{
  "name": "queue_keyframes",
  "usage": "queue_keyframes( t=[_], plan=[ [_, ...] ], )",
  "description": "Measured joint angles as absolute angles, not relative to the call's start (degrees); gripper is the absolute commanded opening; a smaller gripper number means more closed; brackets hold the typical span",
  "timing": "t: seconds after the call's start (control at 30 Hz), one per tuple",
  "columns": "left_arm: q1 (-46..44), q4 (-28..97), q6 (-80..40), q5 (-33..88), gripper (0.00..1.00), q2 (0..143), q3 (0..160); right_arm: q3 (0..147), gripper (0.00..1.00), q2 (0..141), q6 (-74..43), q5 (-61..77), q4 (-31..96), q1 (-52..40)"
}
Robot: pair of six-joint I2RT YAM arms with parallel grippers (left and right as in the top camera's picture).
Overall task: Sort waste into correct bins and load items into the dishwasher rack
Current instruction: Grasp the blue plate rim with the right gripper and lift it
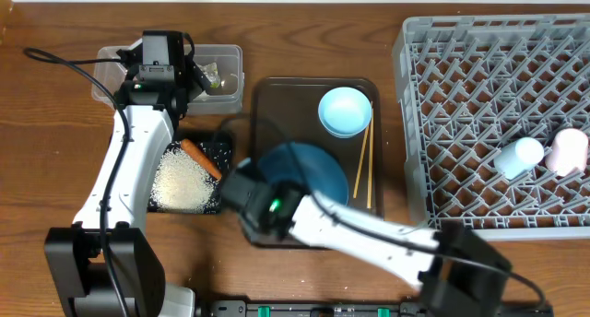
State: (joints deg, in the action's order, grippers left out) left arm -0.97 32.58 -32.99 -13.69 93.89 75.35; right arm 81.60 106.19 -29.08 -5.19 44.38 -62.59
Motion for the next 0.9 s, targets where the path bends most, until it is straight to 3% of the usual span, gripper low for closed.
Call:
queue_keyframes(
  t=[0.23, 0.63, 0.9],
  plan=[
    [-0.97, 32.58, -32.97, -13.69, 0.99, 93.89, 75.35, 83.11, 0.01, 96.31, -23.66, 7.29, 43.55, -40.6],
    [-0.97, 32.58, -32.97, -13.69, 0.99, 93.89, 75.35, 83.61, 0.01, 90.67, -15.38, 50.78, 26.83, 6.96],
    [-0.97, 32.58, -32.97, -13.69, 0.99, 93.89, 75.35, 83.72, 0.01, 98.39, -19.16, 66.22, 10.61, 19.53]
  ],
)
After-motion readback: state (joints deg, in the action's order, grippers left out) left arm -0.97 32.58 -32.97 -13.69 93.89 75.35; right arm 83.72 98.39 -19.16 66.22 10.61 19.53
